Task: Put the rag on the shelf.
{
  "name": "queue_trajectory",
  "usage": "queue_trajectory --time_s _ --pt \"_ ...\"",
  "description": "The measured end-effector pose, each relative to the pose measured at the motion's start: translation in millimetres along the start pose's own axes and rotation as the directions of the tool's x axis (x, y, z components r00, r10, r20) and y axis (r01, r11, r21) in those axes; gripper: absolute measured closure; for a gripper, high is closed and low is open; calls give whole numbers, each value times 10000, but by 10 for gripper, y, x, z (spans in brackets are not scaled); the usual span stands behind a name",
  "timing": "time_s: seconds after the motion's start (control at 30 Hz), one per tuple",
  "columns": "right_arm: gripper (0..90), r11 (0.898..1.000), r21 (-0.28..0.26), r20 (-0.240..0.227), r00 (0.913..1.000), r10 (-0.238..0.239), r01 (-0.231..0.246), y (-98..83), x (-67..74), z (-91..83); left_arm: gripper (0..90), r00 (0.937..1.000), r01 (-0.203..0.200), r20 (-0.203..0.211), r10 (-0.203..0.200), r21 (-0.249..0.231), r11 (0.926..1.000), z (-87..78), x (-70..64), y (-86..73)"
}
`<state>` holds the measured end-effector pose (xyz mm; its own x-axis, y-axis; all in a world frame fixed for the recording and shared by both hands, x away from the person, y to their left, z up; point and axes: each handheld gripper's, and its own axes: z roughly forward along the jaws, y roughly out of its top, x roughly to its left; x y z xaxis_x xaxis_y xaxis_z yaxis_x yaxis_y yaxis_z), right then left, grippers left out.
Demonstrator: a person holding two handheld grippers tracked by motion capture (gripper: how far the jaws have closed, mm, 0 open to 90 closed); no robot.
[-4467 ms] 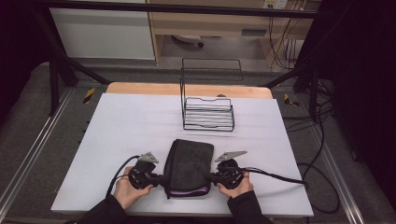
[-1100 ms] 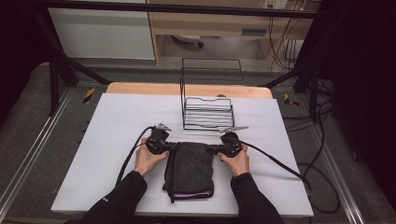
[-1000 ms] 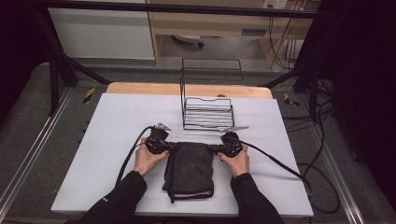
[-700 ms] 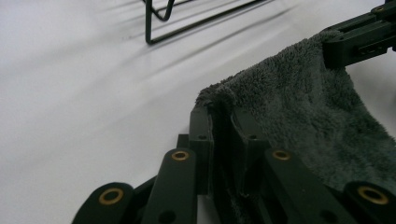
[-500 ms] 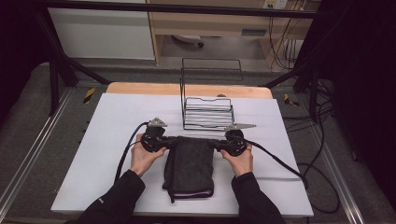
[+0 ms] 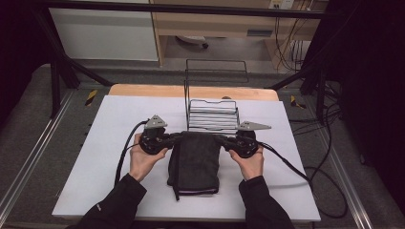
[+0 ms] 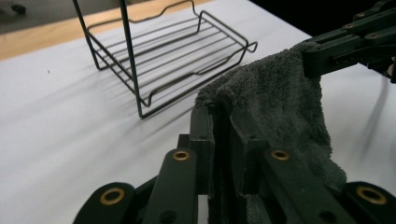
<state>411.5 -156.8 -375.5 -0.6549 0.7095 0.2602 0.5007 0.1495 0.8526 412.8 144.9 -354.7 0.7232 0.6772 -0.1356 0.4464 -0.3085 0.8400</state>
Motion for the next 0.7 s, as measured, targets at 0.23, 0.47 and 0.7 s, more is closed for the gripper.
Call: queue_trajectory --time_s 0.23,0.47,0.7 --pt "827 9976 -513 170 9988 -452 460 86 78 -128 806 9995 -300 -85 296 -501 9983 -140 -104 80" --pt "833 9910 -1069 362 9963 -774 809 171 168 -262 808 9982 -574 -221 553 -1065 9927 -265 -210 150" --pt "835 9776 -1575 677 9891 -1307 1399 305 278 -420 812 9968 -772 -320 727 -1704 9824 -372 -290 231"
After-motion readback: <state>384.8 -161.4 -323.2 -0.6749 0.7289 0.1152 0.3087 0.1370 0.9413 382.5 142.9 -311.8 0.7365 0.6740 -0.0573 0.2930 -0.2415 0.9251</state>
